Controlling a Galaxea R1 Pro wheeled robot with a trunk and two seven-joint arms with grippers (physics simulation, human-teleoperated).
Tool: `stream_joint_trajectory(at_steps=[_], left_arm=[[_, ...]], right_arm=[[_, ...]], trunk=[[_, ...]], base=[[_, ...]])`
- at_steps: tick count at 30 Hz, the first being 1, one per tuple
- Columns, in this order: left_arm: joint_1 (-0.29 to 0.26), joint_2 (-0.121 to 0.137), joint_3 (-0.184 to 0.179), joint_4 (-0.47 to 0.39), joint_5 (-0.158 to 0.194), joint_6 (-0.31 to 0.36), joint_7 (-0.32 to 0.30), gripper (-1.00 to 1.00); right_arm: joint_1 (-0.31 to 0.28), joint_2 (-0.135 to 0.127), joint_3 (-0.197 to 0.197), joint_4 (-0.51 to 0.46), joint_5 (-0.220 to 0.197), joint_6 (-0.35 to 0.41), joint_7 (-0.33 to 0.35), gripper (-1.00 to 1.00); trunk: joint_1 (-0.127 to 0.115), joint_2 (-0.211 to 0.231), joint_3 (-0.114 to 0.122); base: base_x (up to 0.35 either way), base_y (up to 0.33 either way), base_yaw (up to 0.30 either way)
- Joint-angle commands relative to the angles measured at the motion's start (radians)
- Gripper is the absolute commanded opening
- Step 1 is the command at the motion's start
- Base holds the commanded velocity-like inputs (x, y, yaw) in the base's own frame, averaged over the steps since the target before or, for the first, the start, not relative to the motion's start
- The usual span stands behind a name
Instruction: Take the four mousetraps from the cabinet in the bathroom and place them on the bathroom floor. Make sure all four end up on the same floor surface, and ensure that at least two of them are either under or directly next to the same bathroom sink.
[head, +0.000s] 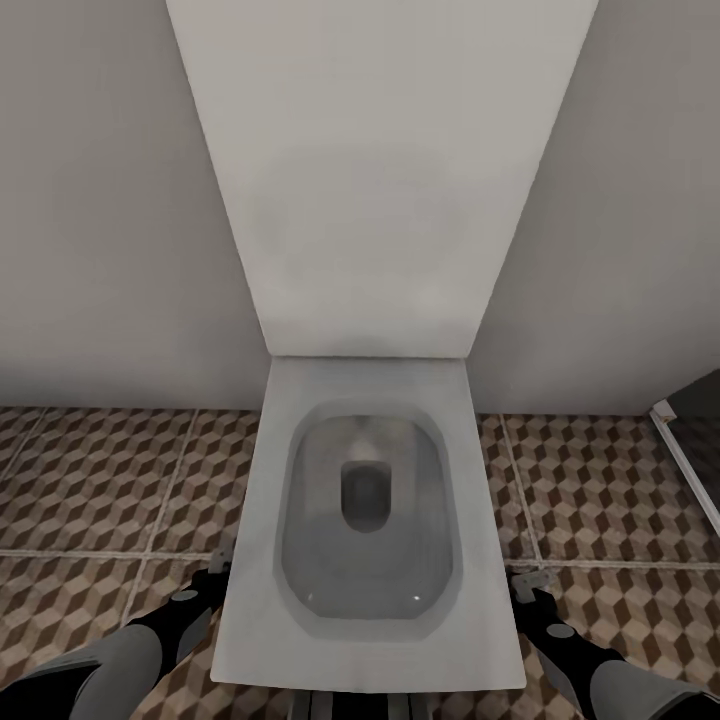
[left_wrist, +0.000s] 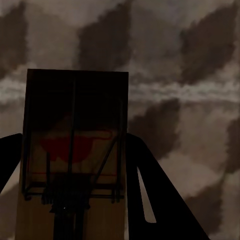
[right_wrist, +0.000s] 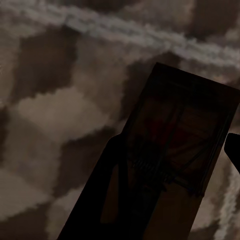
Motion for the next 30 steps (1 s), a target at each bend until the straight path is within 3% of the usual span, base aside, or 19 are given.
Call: stream_joint_trajectory(at_steps=[1, 30], left_arm=[[0.0, 0.0, 0.008, 0.001, -0.013, -0.003, -0.002, -1.0], [0.0, -0.001, 0.008, 0.001, -0.013, -0.003, -0.002, -1.0]], right_arm=[[0.0, 0.0, 0.008, 0.0, -0.01, -0.003, 0.0, -1.0], [0.0, 0.001, 0.007, 0.0, -0.013, -0.003, 0.0, -1.0]], trunk=[[0.0, 0.0, -0.001], [0.0, 0.0, -0.001]], base=[[0.0, 0.0, 0.0], [0.0, 0.0, 0.0]])
